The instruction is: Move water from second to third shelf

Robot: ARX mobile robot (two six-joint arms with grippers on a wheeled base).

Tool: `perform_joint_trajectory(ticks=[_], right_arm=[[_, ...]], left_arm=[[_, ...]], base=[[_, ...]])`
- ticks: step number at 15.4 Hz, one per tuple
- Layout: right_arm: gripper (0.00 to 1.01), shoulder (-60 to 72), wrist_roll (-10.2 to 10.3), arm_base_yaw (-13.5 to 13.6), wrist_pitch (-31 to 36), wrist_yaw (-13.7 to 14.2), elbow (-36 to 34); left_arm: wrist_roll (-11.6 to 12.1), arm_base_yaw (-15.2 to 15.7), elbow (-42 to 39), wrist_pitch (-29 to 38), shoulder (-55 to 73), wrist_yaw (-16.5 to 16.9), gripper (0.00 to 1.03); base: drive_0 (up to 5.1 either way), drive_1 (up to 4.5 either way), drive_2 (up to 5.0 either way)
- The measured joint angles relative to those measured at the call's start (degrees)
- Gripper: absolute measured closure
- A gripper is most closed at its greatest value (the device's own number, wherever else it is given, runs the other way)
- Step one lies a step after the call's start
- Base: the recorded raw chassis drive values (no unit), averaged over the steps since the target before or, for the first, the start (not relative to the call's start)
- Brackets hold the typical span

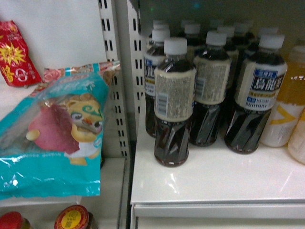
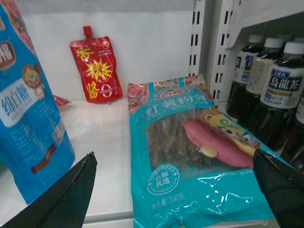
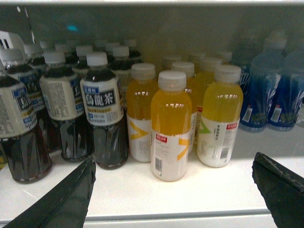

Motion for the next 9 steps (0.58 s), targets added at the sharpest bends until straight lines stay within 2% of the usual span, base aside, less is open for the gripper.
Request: perform_joint_trajectory(ticks=[9], right_arm=[[0.03,0.0,0.0,0.0,-0.1,0.0,0.0]], left_arm=[[0.0,0.0,0.0,-0.2,0.0,0.0,0.05]], base=[[0.0,0.0,0.0]])
